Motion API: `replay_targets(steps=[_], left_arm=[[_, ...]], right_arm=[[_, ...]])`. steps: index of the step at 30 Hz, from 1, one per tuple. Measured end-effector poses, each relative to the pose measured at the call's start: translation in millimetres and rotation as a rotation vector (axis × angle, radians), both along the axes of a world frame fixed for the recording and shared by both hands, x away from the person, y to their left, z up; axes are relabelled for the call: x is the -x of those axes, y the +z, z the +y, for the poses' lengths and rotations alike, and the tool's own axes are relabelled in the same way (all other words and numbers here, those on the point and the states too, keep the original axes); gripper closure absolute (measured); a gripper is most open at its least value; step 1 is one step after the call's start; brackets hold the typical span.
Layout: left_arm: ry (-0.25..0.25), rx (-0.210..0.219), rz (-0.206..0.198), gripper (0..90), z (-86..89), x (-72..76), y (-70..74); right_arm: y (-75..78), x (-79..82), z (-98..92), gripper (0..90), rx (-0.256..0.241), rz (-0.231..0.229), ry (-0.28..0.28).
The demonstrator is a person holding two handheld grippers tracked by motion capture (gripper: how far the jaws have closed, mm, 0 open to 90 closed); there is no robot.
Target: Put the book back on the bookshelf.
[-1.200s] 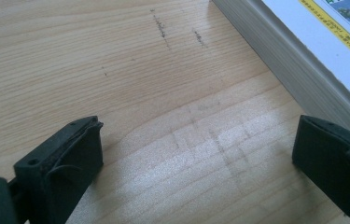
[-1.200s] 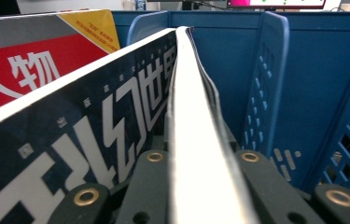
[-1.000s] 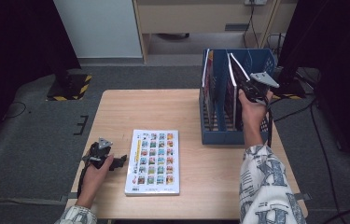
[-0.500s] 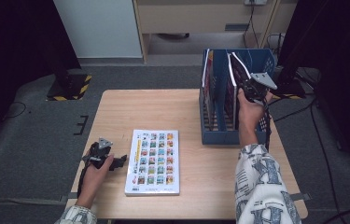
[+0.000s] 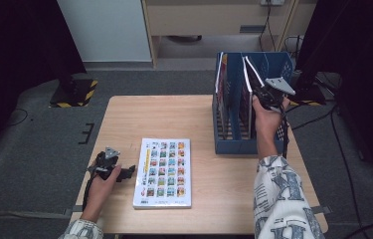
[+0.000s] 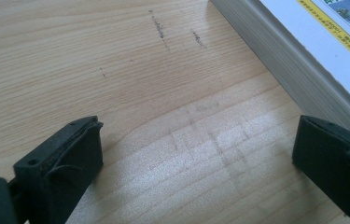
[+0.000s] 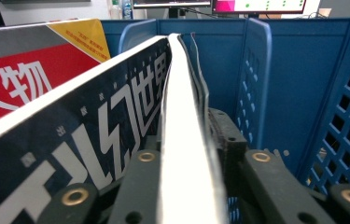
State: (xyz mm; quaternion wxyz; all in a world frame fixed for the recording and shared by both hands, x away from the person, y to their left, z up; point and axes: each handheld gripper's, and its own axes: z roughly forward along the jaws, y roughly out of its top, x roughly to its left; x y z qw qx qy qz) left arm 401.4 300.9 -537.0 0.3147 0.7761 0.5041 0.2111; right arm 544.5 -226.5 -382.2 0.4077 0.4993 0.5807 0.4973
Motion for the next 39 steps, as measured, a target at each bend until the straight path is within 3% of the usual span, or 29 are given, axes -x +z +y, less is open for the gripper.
replay_targets(steps=[3,5,10,18,25,33,39], left_arm=[[0.000,0.000,0.000,0.7,-0.2,-0.1,0.0],[0.000,0.000,0.000,0.7,-0.2,-0.1,0.0],[-0.001,-0.001,-0.001,0.8,-0.2,-0.1,0.0],[-0.001,-0.001,-0.001,0.8,-0.3,-0.1,0.0],[-0.002,-0.001,0.000,0.8,-0.4,-0.1,0.1],[-0.003,-0.001,0.001,0.7,-0.9,-0.1,0.1],[-0.008,0.000,0.002,0.7,-1.9,0.3,0.1]], right_arm=[[1.9,2.3,-1.3,71.3,0.003,0.000,0.017],[4.5,7.1,-1.8,68.2,0.034,0.009,0.029],[5.3,15.8,-5.0,65.2,0.051,0.015,0.021],[1.1,31.4,-10.4,60.6,0.035,0.021,0.036],[0.7,44.1,-14.4,61.2,0.052,0.025,0.049],[0.0,67.6,-19.1,57.9,0.023,0.016,0.085],[-9.5,94.4,-13.1,47.0,-0.020,0.005,0.156]])
